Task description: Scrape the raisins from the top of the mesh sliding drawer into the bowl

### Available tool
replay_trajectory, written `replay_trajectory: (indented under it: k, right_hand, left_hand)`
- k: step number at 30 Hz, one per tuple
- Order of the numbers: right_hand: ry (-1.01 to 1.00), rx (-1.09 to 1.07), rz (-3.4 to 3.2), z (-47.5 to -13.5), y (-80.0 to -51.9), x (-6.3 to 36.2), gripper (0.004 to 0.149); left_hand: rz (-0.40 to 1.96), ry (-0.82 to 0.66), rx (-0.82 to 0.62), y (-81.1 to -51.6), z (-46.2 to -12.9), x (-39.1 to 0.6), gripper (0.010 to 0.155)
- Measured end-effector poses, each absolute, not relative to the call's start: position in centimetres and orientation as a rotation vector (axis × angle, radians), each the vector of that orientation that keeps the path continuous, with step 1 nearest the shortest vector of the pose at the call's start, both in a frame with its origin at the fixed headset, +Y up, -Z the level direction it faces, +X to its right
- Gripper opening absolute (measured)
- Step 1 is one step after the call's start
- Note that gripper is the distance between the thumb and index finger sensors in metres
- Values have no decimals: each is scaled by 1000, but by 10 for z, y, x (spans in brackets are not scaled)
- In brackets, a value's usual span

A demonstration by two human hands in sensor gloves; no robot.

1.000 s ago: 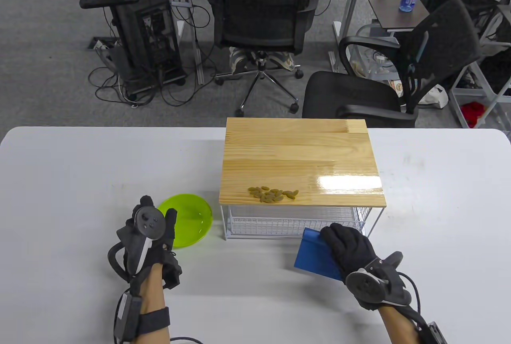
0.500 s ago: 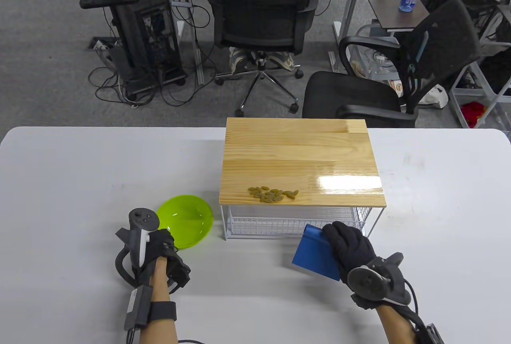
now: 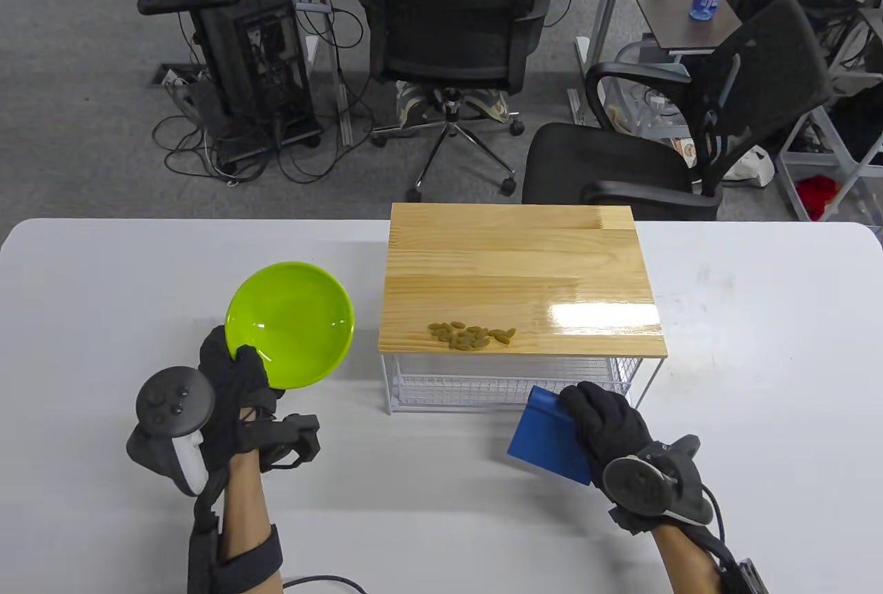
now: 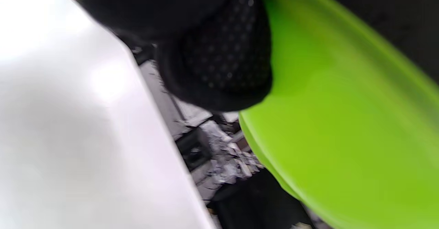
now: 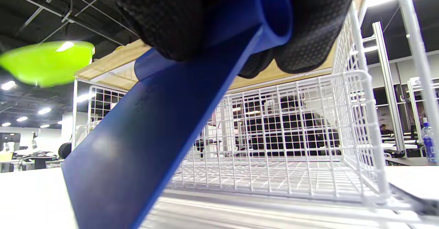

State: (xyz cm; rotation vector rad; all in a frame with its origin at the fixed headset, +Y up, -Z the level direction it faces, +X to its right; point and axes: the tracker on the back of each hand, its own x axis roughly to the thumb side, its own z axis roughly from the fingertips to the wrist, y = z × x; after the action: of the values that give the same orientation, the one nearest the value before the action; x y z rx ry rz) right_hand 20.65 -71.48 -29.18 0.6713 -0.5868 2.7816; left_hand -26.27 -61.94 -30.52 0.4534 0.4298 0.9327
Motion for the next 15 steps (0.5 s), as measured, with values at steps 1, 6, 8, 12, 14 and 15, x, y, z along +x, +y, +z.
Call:
replay_trajectory:
  k: [1,6,8,12,14,15]
  right_hand:
    - [-586,669,2782,-292,-715,207,58]
    - [-578,648,2814,-292,-716,212,58]
    - [-578,622,2813,-293,-716,217,58]
    - [-539,602,2811,-295,-717,221,58]
    - [-538,605,2823,-295,-715,221,58]
    - [-543,602,2829,-294,-713,222,58]
  left_hand:
    - [930,387,448,-611,-303,-253,51]
    - [831,140,335,-593,-301,-188,50]
    - [848,0,215,-604,-303,-159,50]
    - [799,-140,52,-629,-305,-124,50]
    - [746,-162,-12,-641,-306,-114,50]
    - [736,-164,-37,-646,-307,-112,50]
